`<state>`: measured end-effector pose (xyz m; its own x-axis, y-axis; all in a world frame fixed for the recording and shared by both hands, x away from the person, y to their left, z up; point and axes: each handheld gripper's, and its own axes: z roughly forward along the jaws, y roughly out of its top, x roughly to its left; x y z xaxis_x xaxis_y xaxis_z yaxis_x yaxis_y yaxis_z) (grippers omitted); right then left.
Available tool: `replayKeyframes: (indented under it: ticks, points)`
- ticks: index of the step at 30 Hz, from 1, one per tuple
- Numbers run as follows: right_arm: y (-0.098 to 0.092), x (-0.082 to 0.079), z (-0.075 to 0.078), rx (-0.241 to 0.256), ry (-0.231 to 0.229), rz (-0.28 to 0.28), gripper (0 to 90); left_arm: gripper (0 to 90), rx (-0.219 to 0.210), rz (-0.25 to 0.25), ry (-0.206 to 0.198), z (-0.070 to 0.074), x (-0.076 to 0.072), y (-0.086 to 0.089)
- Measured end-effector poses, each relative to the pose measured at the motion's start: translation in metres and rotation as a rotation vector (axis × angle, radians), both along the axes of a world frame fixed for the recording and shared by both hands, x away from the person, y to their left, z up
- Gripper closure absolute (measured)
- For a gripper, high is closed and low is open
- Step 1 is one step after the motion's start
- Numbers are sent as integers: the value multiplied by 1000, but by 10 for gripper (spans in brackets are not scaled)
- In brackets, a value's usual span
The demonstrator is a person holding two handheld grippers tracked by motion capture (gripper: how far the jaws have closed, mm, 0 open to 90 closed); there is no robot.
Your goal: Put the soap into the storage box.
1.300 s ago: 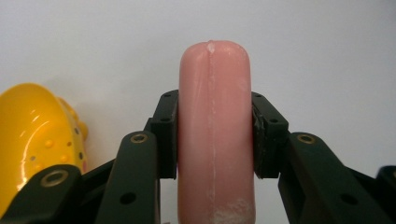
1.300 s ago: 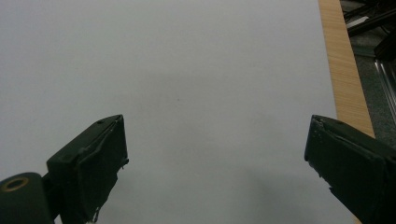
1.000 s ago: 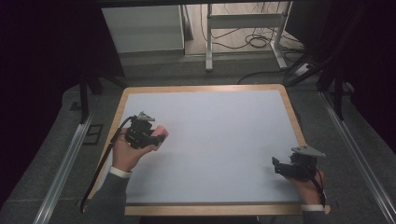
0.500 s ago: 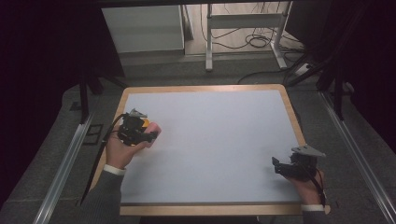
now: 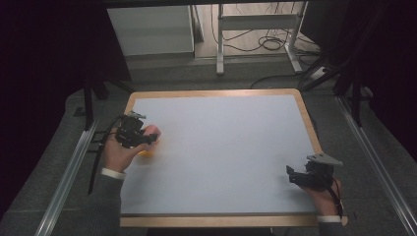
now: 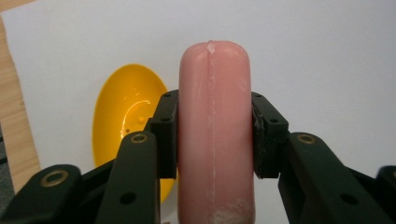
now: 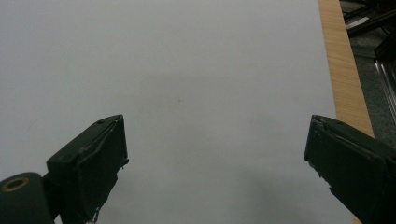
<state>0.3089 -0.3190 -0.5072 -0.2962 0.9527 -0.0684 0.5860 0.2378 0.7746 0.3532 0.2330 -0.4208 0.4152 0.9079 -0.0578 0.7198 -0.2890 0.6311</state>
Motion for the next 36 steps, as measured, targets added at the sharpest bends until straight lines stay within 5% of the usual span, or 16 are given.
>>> replayKeyframes:
  ticks: [18,36]
  points:
    - [-1,0,0,-2,1,-3,56,601,17,56,42,-7,18,17]
    - [-1,0,-1,-2,2,-6,56,602,37,111,111,-35,42,26]
